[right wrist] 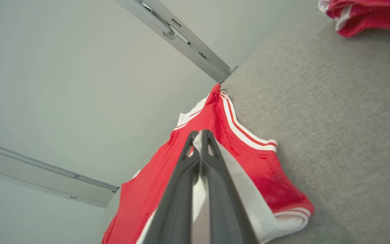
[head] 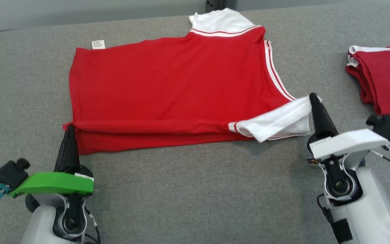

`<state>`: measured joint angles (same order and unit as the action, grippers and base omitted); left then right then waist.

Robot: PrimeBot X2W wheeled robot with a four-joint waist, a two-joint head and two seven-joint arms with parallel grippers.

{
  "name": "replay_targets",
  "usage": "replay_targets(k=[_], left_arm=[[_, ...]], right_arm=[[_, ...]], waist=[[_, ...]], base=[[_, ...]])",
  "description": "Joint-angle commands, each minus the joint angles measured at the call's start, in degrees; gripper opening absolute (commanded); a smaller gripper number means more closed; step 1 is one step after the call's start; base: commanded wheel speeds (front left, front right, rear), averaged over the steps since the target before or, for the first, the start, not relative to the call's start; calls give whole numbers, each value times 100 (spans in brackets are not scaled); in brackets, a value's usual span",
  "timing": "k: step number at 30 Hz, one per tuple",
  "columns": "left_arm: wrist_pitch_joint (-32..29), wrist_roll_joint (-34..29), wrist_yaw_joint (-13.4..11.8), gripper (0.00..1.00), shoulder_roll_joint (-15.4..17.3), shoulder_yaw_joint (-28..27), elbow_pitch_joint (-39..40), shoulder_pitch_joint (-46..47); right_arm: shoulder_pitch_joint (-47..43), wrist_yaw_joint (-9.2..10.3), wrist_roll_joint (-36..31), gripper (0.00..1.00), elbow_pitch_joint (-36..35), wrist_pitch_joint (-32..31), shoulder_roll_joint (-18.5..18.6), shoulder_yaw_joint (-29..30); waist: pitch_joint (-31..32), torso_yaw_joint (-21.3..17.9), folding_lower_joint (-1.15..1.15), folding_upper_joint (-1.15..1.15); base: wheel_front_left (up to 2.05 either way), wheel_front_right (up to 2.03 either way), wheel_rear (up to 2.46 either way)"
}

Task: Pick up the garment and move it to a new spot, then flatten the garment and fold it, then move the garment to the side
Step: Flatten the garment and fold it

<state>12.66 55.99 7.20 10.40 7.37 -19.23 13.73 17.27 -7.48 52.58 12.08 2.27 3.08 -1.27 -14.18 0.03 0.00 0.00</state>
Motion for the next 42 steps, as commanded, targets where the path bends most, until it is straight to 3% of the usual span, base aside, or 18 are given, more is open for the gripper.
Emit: replay_targets(k=[1,9,18,19,20,21,22,29,35,42], left_arm=[[54,-95,22,0,6,2,-167,261],[168,-215,34,0,46,117,-1093,1096],[245,-302,37,0,95,365,-1441,1498],[252,-312,36,5,97,364,-1471,1528],[257,-354,36,40,112,372,-1489,1557],[261,-373,36,76,110,391,-1491,1568],[254,-396,36,100,103,401,-1469,1567],[251,-514,32,100,58,150,-1064,1231],[252,-539,33,100,171,-19,-732,692],[48,-371,33,100,307,59,-664,80]], right_arm=[[269,-1,-86,0,198,60,21,-8],[1553,-1,-587,0,1503,164,27,-262],[2517,-1,-746,3,2760,539,25,-409],[2609,-1,-747,39,2884,608,20,-413],[2711,-1,-746,100,3005,695,19,-402],[2798,-1,-731,100,3112,748,15,-411],[2878,-1,-697,100,3181,804,11,-434],[2968,-1,-711,100,3141,1145,170,-757],[2577,-1,-1186,100,2713,1289,522,-992],[1634,-1,-1951,100,1740,1295,574,-615]], waist=[[-232,92,0,0],[-653,87,0,0],[-764,142,0,0],[-767,146,0,0],[-769,154,0,0],[-769,164,0,0],[-767,174,0,0],[-642,174,0,0],[-442,104,0,0],[-219,27,0,0]], base=[[0,0,0],[0,0,0],[0,0,0],[0,0,0],[0,0,0],[0,0,0],[0,0,0],[0,0,0],[0,0,0],[0,0,0]])
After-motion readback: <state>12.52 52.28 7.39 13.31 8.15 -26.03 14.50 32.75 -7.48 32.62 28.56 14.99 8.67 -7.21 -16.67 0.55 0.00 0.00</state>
